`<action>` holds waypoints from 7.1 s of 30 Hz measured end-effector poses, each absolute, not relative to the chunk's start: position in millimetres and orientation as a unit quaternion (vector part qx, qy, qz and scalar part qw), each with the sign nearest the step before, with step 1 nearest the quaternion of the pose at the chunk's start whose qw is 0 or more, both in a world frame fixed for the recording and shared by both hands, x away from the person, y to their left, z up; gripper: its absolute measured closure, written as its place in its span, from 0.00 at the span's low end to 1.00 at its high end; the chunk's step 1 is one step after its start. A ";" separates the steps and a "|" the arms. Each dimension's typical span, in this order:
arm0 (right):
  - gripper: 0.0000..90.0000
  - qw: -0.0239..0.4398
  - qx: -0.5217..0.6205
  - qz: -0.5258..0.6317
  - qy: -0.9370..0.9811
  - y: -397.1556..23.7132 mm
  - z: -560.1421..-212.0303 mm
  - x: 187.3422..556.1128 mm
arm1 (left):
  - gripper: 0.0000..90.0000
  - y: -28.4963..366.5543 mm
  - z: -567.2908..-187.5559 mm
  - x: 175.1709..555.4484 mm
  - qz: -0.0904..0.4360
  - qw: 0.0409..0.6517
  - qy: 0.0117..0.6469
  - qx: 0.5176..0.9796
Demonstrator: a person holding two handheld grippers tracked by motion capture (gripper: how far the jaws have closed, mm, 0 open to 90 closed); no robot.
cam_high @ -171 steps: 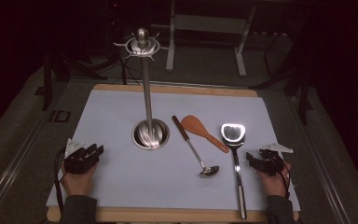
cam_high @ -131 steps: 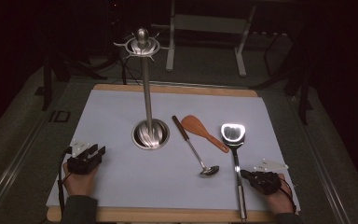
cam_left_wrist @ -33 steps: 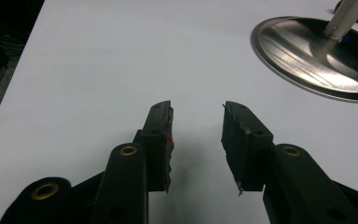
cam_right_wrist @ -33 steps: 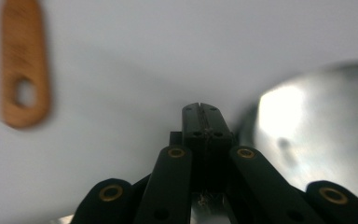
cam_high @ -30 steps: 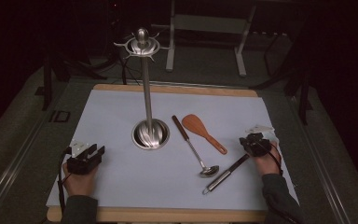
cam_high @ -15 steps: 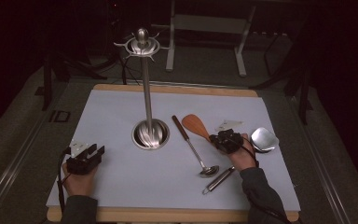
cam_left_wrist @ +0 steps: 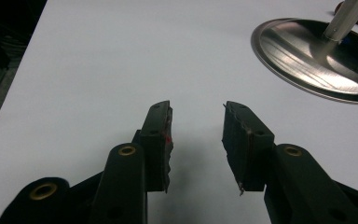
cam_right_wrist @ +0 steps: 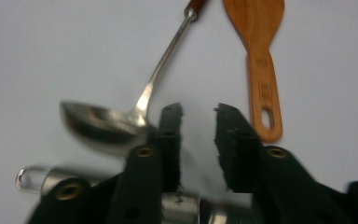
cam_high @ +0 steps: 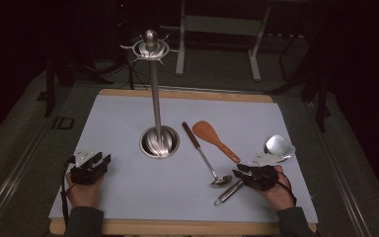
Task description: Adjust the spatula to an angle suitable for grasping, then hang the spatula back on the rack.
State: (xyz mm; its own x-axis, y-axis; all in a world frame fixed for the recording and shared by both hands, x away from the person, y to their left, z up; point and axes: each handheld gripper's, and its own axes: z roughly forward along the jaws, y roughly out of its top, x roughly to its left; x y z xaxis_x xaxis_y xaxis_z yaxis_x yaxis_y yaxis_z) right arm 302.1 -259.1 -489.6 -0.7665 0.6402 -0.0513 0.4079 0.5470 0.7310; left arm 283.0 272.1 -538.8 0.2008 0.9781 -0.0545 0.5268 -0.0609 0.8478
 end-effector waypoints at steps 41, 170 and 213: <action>0.42 0.177 0.302 0.316 0.882 -240.0 -520.7 270.8 | 0.68 272.3 -538.8 283.0 0.289 0.391 0.564 0.667; 0.75 0.063 0.245 0.157 0.955 -218.1 -501.5 409.7 | 0.66 272.0 -539.1 284.2 0.287 0.387 0.567 0.669; 0.75 0.028 0.223 0.100 0.969 -197.0 -498.0 428.0 | 0.66 271.6 -539.0 283.4 0.289 0.388 0.564 0.669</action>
